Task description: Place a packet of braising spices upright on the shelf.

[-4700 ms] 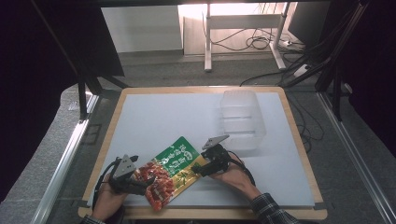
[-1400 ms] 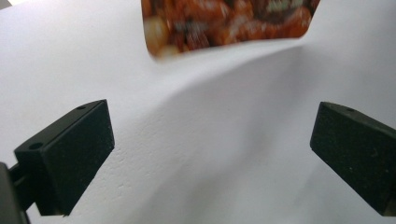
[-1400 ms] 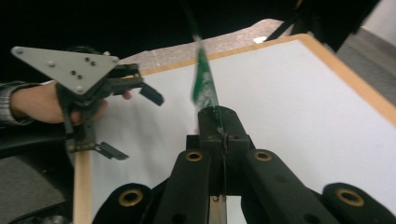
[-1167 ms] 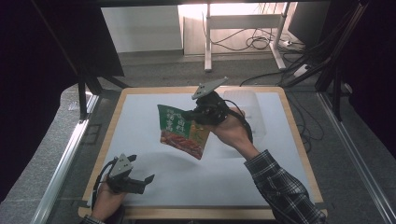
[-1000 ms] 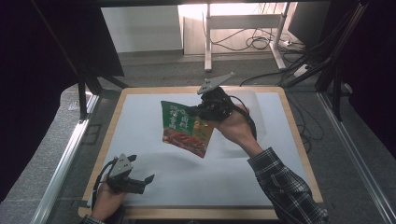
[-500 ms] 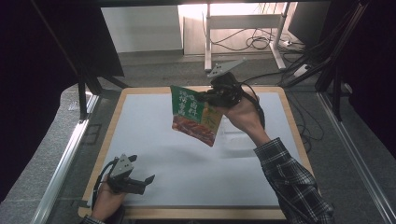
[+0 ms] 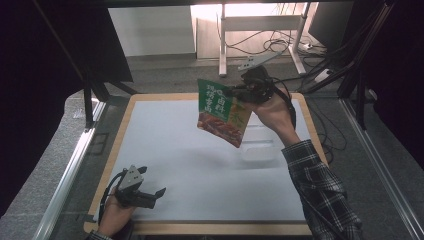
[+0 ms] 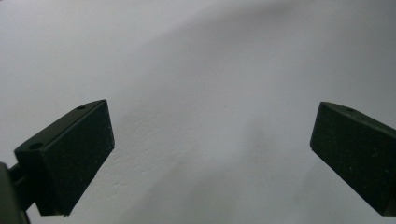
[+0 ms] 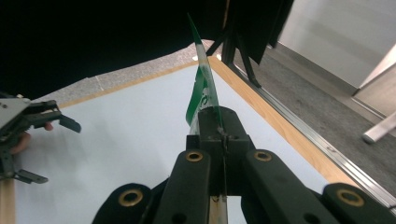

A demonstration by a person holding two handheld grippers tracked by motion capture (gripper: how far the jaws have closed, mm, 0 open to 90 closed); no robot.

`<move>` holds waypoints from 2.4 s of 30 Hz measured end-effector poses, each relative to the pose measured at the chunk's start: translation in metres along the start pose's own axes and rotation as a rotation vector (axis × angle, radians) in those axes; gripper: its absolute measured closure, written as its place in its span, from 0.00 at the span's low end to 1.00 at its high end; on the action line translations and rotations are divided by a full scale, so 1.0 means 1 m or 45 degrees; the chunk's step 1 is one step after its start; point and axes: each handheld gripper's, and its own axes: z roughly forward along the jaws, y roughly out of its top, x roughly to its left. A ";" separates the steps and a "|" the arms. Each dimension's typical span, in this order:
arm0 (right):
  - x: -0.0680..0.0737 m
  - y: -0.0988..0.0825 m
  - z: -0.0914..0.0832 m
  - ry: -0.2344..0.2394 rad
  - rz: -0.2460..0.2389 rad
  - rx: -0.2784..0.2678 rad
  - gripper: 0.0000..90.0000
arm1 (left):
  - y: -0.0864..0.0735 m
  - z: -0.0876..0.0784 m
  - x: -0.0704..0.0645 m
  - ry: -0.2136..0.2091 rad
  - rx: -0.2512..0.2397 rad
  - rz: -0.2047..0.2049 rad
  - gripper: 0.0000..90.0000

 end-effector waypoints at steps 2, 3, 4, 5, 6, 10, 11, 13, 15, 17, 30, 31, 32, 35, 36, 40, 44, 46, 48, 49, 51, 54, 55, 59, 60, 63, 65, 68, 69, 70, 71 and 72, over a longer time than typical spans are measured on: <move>-0.003 -0.002 -0.002 -0.018 -0.004 0.010 1.00 | 0.000 0.000 0.000 0.000 0.002 0.002 0.00; -0.005 -0.004 -0.003 -0.025 -0.003 0.014 1.00 | 0.000 0.000 0.000 0.000 0.001 0.002 0.00; -0.007 -0.005 -0.004 -0.031 0.001 0.018 1.00 | 0.000 0.000 0.000 0.001 0.002 0.002 0.00; -0.009 -0.006 -0.006 -0.039 0.002 0.021 1.00 | 0.000 0.000 0.000 0.000 0.002 0.002 0.00; -0.011 -0.008 -0.007 -0.047 0.003 0.023 1.00 | 0.000 0.000 0.000 0.000 0.003 0.002 0.00; -0.018 -0.014 -0.014 -0.069 0.020 0.030 1.00 | 0.000 0.000 0.000 0.000 0.005 0.000 0.00; -0.020 -0.016 -0.016 -0.075 0.020 0.034 1.00 | 0.000 0.001 0.000 0.000 0.005 0.000 0.00; -0.026 -0.021 -0.021 -0.090 0.030 0.046 1.00 | 0.000 0.001 0.000 0.001 0.006 0.001 0.00; -0.029 -0.026 -0.024 -0.098 0.041 0.049 1.00 | 0.000 0.001 0.000 0.001 0.006 0.001 0.00; -0.032 -0.030 -0.026 -0.108 0.053 0.053 1.00 | 0.000 0.001 0.000 0.002 0.010 0.002 0.00; -0.044 -0.053 -0.045 -0.147 0.097 0.098 1.00 | 0.000 0.001 -0.001 -0.001 0.019 0.005 0.00; -0.045 -0.054 -0.047 -0.152 0.104 0.099 1.00 | 0.000 0.001 -0.001 -0.002 0.021 0.005 0.00; -0.046 -0.056 -0.049 -0.158 0.108 0.101 1.00 | 0.000 0.002 -0.001 -0.001 0.022 0.006 0.00; -0.049 -0.060 -0.055 -0.174 0.123 0.106 1.00 | 0.000 0.002 -0.001 -0.002 0.023 0.008 0.00; -0.050 -0.061 -0.057 -0.179 0.125 0.107 1.00 | 0.000 0.002 -0.001 -0.001 0.023 0.007 0.00; -0.053 -0.064 -0.066 -0.197 0.131 0.109 1.00 | 0.000 0.002 -0.001 0.000 0.023 0.008 0.00; -0.056 -0.064 -0.072 -0.214 0.136 0.137 1.00 | 0.000 0.002 -0.001 0.000 0.024 0.011 0.00; -0.056 -0.065 -0.071 -0.217 0.136 0.154 1.00 | 0.000 0.002 -0.001 0.000 0.028 0.013 0.00; -0.056 -0.066 -0.068 -0.218 0.129 0.170 1.00 | 0.000 0.002 -0.001 0.000 0.027 0.010 0.00; -0.056 -0.067 -0.066 -0.218 0.129 0.178 1.00 | 0.000 0.002 -0.001 0.000 0.027 0.010 0.00; -0.056 -0.069 -0.062 -0.213 0.128 0.196 1.00 | 0.000 0.002 -0.001 0.000 0.027 0.010 0.00; -0.056 -0.071 -0.056 -0.219 0.125 0.209 1.00 | 0.000 0.002 -0.001 -0.001 0.026 0.009 0.00; -0.057 -0.071 -0.055 -0.216 0.132 0.211 1.00 | 0.000 0.002 -0.001 -0.001 0.026 0.009 0.00; -0.057 -0.073 -0.049 -0.215 0.123 0.242 1.00 | 0.000 0.002 -0.001 0.000 0.029 0.010 0.00; -0.056 -0.075 -0.046 -0.217 0.122 0.257 1.00 | 0.000 0.002 -0.001 0.001 0.030 0.011 0.00; -0.055 -0.079 -0.037 -0.217 0.114 0.278 1.00 | 0.000 0.002 -0.002 0.000 0.024 0.006 0.00; -0.057 -0.083 -0.033 -0.222 0.124 0.278 1.00 | 0.000 0.002 -0.001 0.000 0.025 0.006 0.00; -0.061 -0.088 -0.030 -0.231 0.151 0.284 1.00 | 0.000 0.002 -0.001 -0.001 0.026 0.006 0.00; -0.062 -0.090 -0.029 -0.242 0.147 0.288 1.00 | 0.000 0.002 -0.001 -0.001 0.028 0.008 0.00; -0.064 -0.092 -0.029 -0.249 0.153 0.291 1.00 | 0.000 0.002 -0.001 0.000 0.027 0.008 0.00; -0.065 -0.094 -0.029 -0.248 0.167 0.290 0.99 | 0.000 0.002 -0.002 0.000 0.028 0.009 0.00; -0.066 -0.096 -0.030 -0.246 0.175 0.284 0.99 | 0.000 0.003 -0.002 0.000 0.028 0.010 0.00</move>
